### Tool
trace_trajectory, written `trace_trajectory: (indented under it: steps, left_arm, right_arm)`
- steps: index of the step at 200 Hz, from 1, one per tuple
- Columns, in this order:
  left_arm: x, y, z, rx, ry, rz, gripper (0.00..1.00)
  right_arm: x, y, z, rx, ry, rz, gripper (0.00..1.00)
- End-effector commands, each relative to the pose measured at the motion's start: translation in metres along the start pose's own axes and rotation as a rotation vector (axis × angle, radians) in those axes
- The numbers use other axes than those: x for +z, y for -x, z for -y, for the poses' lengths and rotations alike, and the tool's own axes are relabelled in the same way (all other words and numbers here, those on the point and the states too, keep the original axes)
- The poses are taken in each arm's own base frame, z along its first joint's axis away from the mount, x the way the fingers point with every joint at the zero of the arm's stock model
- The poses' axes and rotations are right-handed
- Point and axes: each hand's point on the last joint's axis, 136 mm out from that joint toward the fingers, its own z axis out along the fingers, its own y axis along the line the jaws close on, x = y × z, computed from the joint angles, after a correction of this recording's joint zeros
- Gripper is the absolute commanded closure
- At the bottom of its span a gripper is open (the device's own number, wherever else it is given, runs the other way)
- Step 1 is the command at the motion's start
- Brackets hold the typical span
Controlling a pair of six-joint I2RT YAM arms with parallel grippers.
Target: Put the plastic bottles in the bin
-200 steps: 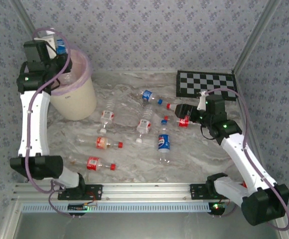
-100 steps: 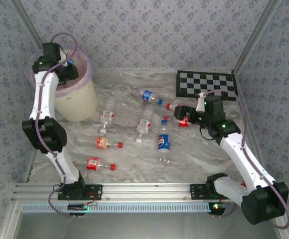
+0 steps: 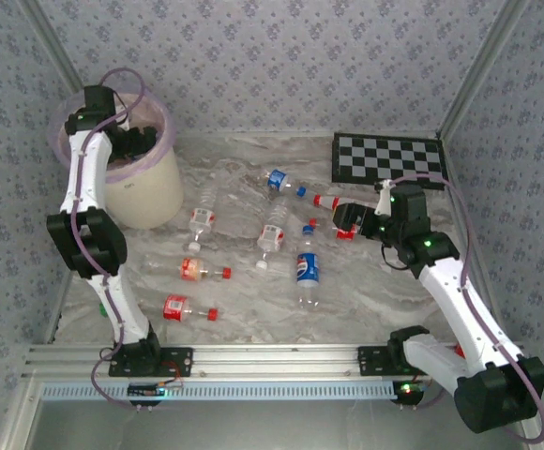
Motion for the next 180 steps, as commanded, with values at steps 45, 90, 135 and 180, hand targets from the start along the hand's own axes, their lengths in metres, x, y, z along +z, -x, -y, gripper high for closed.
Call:
trace_trajectory:
  steps: [45,90,135,180]
  left_arm:
    - [-0.116,0.044,0.011,0.044,0.016,0.27,0.01]
    - [-0.208,0.042,0.058,0.154,0.002,0.472,0.01]
    - [-0.242,-0.019,0.171,0.394,-0.288,0.482,0.01]
    - [-0.207,-0.128,0.273,0.621,-0.719,0.334,0.01]
  right_arm:
    - [0.008,-0.024,0.005,0.017,-0.175,-0.226,0.0]
    - [0.026,0.007,0.034,0.394,-0.144,-0.039,0.0]
    - [0.016,-0.006,0.114,0.824,-0.452,0.044,0.02]
    - [0.047,-0.025,0.16,1.163,-0.444,0.103,0.06]
